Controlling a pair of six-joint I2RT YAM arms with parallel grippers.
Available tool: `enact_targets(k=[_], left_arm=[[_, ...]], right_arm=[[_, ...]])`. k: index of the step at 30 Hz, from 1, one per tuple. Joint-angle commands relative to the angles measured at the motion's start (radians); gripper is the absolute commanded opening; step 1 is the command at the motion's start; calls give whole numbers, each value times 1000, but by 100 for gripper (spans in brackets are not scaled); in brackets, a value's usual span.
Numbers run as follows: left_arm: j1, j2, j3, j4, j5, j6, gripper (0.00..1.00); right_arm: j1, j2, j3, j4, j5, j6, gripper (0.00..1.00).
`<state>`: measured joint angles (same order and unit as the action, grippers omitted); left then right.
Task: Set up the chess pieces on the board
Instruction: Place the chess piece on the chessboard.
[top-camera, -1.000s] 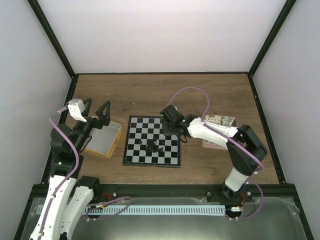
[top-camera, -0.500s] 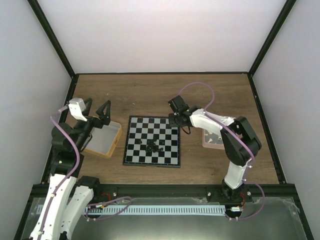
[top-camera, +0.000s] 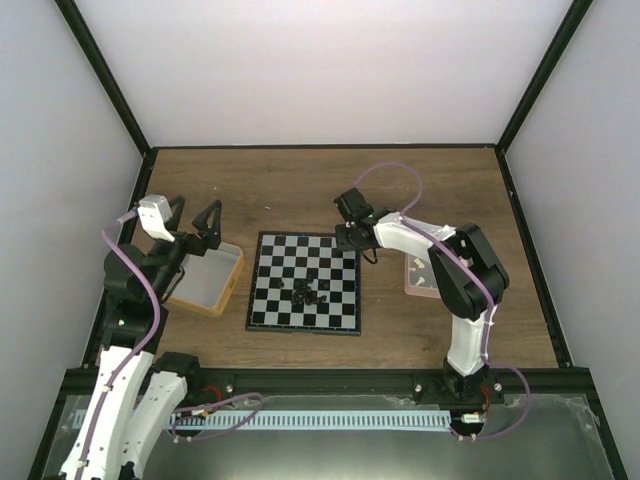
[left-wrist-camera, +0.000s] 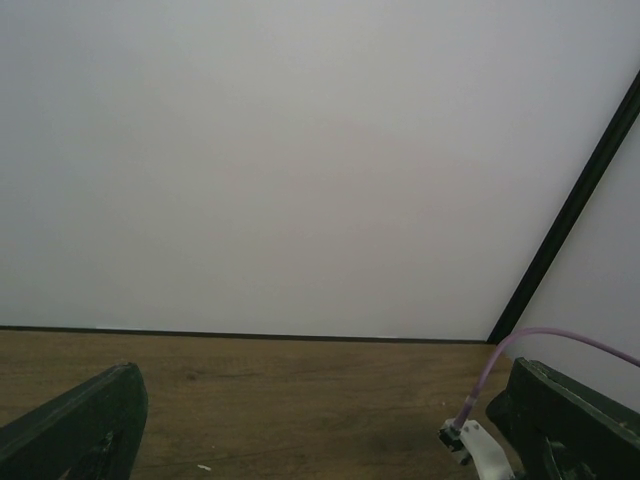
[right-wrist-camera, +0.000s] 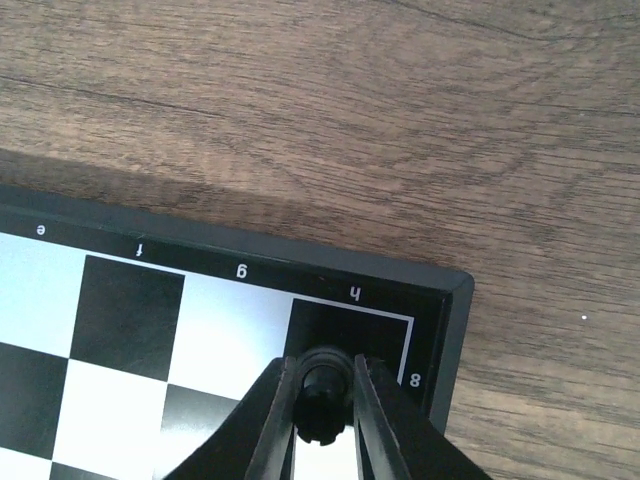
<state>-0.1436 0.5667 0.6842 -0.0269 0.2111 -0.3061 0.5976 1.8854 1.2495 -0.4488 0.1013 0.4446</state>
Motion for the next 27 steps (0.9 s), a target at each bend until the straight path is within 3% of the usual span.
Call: enact_targets(k=[1,10,27], left_arm=[[9,1,-10,18,7,10,100],[12,2,-11,18,8,10,100],[14,18,-10,18,28,10,100]], right_arm=[[-11,11,59,-16,16,-6,20],[-12,8,76,-15,9,-7,27],[-11,52,69,-29,64,-10,18]])
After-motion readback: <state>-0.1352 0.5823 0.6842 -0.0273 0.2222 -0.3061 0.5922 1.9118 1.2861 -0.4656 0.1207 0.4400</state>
